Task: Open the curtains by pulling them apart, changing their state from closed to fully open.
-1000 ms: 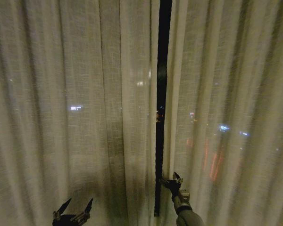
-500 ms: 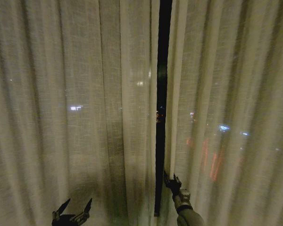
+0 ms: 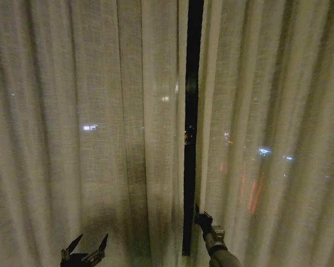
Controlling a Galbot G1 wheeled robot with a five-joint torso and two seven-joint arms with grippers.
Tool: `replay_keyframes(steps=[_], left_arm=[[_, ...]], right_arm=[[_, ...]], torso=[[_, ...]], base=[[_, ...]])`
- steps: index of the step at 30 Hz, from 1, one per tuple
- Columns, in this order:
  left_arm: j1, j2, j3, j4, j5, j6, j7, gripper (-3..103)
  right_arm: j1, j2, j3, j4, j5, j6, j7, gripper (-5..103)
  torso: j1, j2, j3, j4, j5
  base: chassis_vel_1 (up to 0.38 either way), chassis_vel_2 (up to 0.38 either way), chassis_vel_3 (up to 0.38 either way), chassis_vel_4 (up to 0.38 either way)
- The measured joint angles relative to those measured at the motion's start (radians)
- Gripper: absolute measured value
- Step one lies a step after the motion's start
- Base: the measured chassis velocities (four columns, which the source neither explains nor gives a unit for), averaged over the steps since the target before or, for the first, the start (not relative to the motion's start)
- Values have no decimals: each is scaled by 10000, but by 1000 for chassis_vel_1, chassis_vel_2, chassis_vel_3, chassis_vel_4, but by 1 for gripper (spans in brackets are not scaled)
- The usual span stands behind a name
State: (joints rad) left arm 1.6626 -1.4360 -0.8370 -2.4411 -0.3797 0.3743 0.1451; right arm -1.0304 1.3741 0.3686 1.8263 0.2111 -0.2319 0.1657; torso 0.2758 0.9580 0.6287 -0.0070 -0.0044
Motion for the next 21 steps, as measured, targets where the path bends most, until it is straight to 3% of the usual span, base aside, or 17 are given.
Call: replay_keyframes(steps=[21], left_arm=[[76,-70,9,-100,48,-68,124,100]], right_arm=[[-375,0,33,450,314,-17,48,0]], torso=[[0,0,0,0,0]], base=[[0,0,0,0]])
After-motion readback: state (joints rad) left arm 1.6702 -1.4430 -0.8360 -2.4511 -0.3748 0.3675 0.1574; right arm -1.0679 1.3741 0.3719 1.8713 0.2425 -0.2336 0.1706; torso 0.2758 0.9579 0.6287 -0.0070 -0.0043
